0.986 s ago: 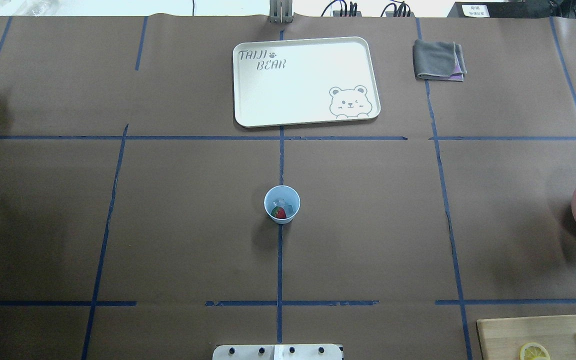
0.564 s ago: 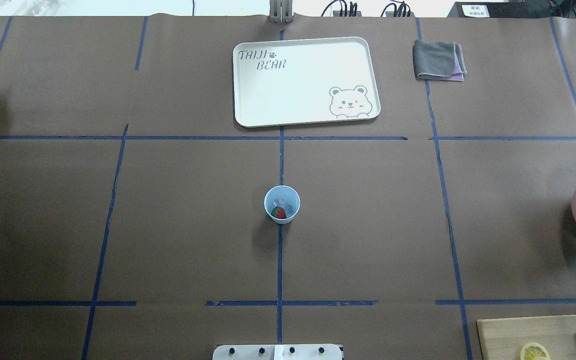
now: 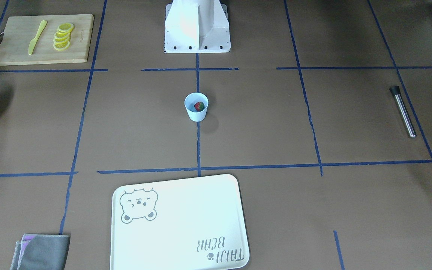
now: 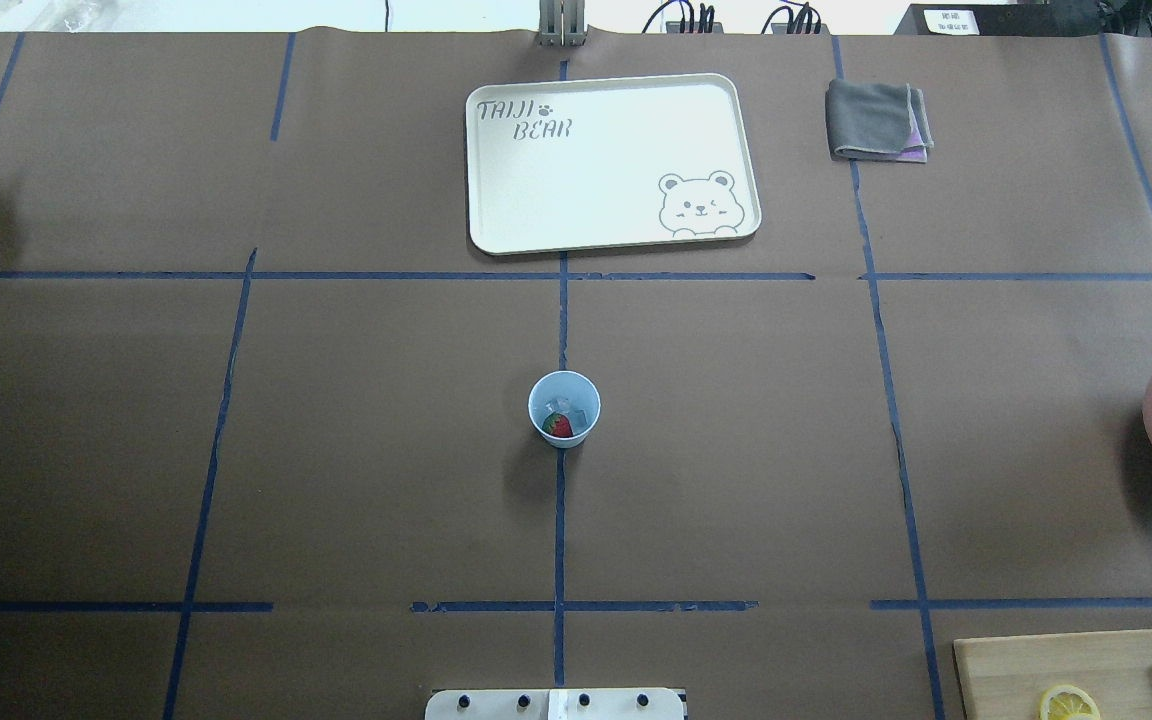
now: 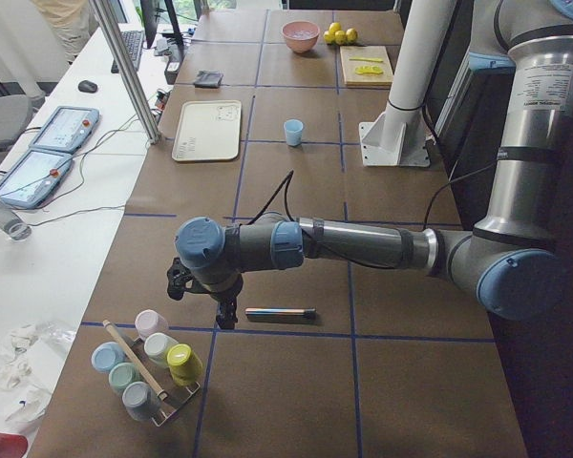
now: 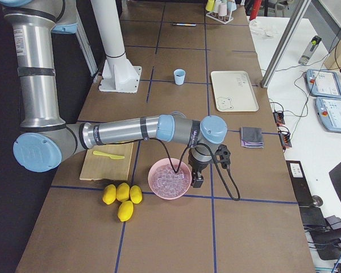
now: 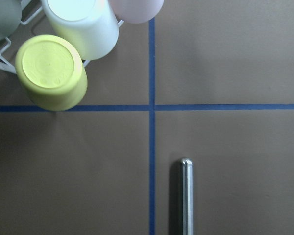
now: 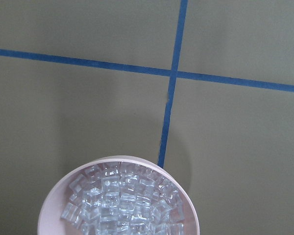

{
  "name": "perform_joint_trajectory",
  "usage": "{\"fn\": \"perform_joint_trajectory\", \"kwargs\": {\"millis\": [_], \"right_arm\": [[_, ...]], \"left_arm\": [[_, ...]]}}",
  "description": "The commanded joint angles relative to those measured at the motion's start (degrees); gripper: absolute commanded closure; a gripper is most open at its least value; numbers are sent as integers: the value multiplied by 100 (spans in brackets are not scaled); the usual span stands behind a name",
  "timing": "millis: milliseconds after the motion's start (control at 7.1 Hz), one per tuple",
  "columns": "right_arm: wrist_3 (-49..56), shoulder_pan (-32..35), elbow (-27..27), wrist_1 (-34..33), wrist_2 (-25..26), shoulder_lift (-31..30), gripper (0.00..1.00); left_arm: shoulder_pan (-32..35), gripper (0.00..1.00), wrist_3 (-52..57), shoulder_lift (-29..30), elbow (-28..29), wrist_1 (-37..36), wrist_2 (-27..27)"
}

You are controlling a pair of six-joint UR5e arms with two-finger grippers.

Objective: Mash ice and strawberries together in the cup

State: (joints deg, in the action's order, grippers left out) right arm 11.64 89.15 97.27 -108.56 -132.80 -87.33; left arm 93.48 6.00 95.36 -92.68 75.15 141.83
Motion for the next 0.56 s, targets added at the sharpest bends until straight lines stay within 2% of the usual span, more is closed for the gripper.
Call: {"fn": "perform_joint_trajectory", "kwargs": {"millis": [0,141,423], "right_arm": [[-73,6,2,106,52,14,0],[-74,6,-15,115,44,-12,0],[-92,-3,-33,115,52,5,0]], "left_arm": [[3,0,-47,-139,-346,-291,-145],[-31,0,-81,-158,-364,-273,-408],[-32,0,-160,-237,-628,-308,-359]]}}
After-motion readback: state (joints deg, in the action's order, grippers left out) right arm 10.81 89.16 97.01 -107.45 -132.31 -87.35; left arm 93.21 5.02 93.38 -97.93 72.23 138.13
